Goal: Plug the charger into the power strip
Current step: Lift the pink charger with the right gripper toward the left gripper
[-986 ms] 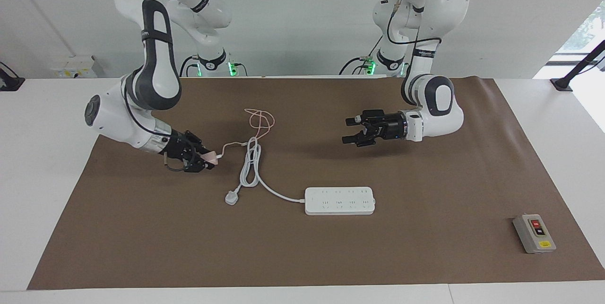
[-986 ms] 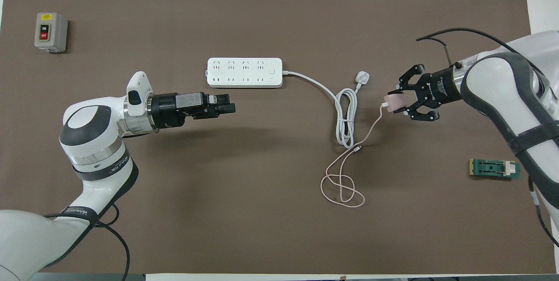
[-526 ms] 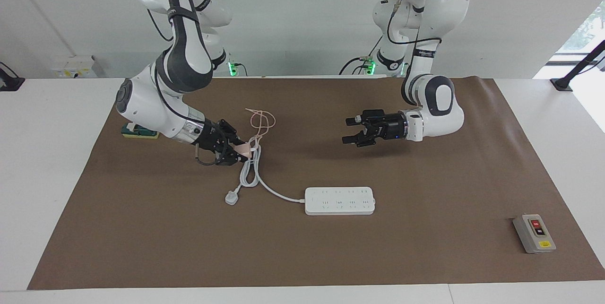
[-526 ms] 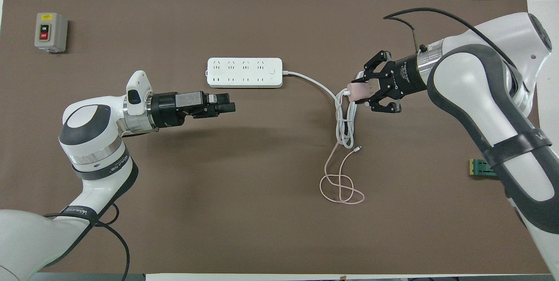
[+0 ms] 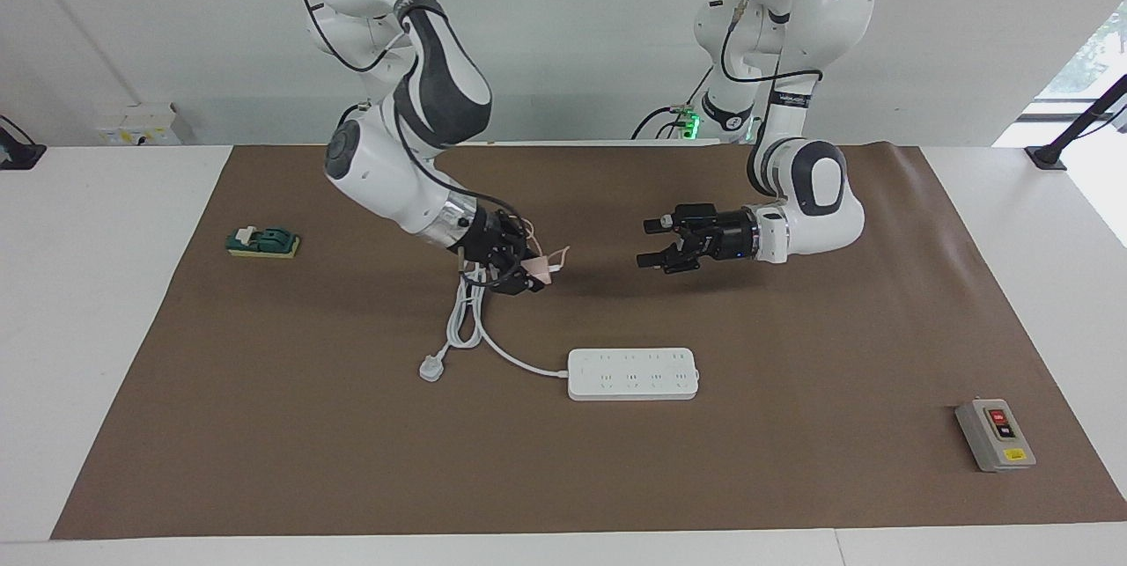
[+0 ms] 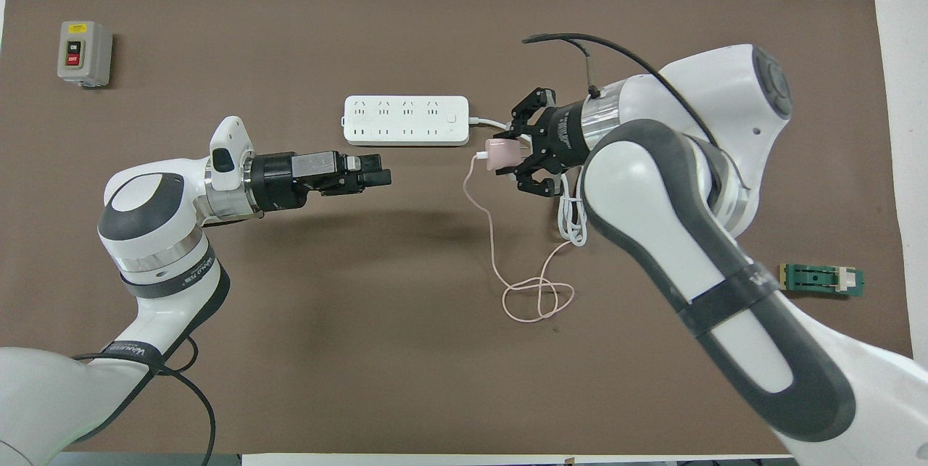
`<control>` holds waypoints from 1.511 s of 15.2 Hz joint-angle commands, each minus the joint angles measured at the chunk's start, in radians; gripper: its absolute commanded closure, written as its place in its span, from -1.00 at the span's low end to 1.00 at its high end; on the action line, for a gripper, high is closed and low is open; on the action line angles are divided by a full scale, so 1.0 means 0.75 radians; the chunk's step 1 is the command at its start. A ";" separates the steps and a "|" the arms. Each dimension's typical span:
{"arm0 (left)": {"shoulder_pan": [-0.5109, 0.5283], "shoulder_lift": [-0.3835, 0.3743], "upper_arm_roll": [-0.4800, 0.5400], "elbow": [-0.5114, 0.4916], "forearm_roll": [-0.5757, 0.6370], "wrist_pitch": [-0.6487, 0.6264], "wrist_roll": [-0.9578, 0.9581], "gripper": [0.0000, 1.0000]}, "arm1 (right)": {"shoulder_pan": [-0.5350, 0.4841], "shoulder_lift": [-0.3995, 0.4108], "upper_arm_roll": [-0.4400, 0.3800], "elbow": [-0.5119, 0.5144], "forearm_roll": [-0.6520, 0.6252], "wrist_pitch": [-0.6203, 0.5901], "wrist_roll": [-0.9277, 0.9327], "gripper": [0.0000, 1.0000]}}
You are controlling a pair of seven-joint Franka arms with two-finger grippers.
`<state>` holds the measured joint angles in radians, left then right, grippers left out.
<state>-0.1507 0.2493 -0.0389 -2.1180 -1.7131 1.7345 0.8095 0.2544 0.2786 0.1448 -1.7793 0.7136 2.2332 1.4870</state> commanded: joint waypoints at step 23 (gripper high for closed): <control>-0.071 0.028 0.005 0.010 -0.015 0.166 0.078 -1.00 | 0.238 0.062 -0.007 0.069 -0.039 0.182 0.306 1.00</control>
<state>-0.1811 0.2585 -0.0472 -2.1150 -1.7132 1.8309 0.8461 0.4291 0.3132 0.1395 -1.7464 0.7051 2.3595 1.6838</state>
